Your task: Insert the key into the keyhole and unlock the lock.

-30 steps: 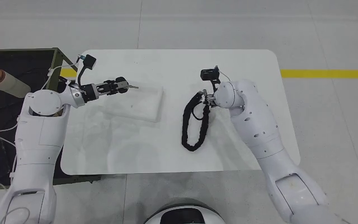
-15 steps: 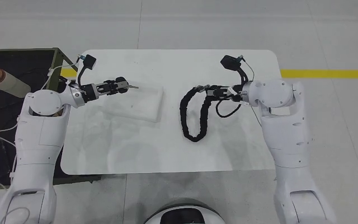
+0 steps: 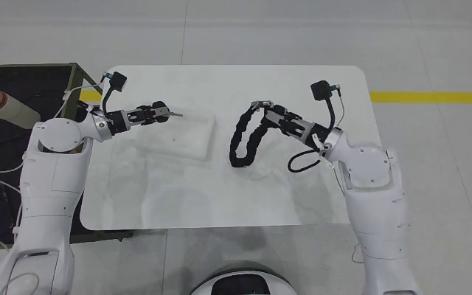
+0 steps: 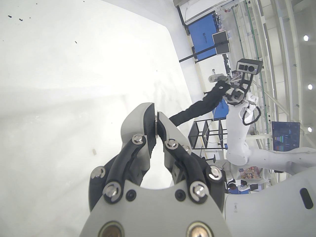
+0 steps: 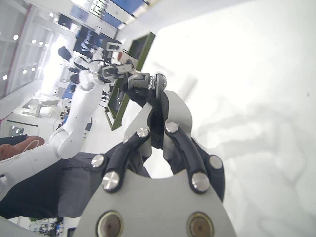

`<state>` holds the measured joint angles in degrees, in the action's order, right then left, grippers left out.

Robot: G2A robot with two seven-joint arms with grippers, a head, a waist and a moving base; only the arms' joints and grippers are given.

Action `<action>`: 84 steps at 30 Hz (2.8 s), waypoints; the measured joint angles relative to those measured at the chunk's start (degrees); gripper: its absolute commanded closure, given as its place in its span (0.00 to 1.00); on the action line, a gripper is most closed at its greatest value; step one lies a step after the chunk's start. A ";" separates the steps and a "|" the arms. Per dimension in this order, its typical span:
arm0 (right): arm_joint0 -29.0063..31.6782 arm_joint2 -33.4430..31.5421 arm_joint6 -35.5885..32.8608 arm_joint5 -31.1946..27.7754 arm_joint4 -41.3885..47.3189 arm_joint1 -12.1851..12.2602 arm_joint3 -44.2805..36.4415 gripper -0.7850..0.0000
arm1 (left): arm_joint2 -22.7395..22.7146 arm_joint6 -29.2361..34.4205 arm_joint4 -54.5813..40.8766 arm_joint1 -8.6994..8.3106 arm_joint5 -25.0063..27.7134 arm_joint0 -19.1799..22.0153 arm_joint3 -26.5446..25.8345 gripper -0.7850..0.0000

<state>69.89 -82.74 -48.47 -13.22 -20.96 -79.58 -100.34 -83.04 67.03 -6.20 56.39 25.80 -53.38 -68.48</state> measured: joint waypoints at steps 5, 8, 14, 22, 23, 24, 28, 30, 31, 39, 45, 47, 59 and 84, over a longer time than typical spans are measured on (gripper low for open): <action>2.87 1.53 11.55 -7.01 0.40 -0.16 -0.87 1.00 | 0.00 0.00 0.00 0.00 0.00 0.00 0.00 1.00; 3.77 1.79 13.72 -9.26 2.20 -0.10 -1.09 1.00 | 0.00 0.00 0.00 0.00 0.00 0.00 0.00 1.00; 3.85 1.75 13.42 -9.10 2.54 -0.05 -0.99 1.00 | 0.00 0.00 0.00 0.00 0.00 0.00 0.00 1.00; 8.56 3.59 7.47 -7.86 17.74 0.25 -2.61 1.00 | -0.46 -4.41 -18.05 1.09 3.15 -9.46 -9.51 1.00; 8.08 4.13 5.85 -7.44 19.71 0.27 -1.73 1.00 | 0.32 -4.37 -20.22 1.33 3.50 -9.90 -9.80 1.00; 7.60 4.66 4.37 -7.16 21.55 0.29 -0.82 1.00 | 1.14 -4.07 -22.36 1.58 3.36 -10.06 -9.83 1.00; 5.80 6.60 3.01 -7.38 23.87 0.24 2.69 1.00 | 3.80 -2.19 -28.10 2.39 2.51 -9.34 -9.06 1.00; 5.56 7.89 3.29 -7.81 23.71 0.13 3.45 1.00 | 4.51 -1.30 -27.68 2.58 2.33 -8.91 -8.77 1.00; 5.45 8.31 2.81 -7.66 24.04 0.13 3.71 1.00 | 4.75 -1.06 -27.38 2.66 2.41 -8.84 -8.74 1.00; 5.28 8.65 1.52 -6.70 24.01 0.21 4.01 1.00 | 5.30 0.11 -26.88 2.81 2.32 -8.76 -8.57 1.00; 9.90 8.01 6.56 -8.55 17.51 0.58 -0.60 1.00 | 4.33 -3.99 -26.54 2.83 -0.33 -12.88 -12.98 1.00; 10.09 8.39 7.33 -8.94 15.71 0.66 -1.01 1.00 | 4.00 -4.11 -26.99 2.84 -1.93 -13.43 -13.79 1.00; 9.60 11.35 11.06 -9.10 10.46 0.69 -0.27 1.00 | 4.06 -3.73 -25.85 3.21 -3.61 -14.29 -15.03 1.00; 8.41 13.84 12.23 -8.89 9.92 0.86 0.40 1.00 | 3.37 -2.15 -24.74 3.86 -4.71 -14.06 -14.42 1.00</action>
<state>78.30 -68.89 -36.25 -22.11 -11.04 -78.72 -99.94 -79.67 64.88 -30.94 60.25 21.09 -67.44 -82.90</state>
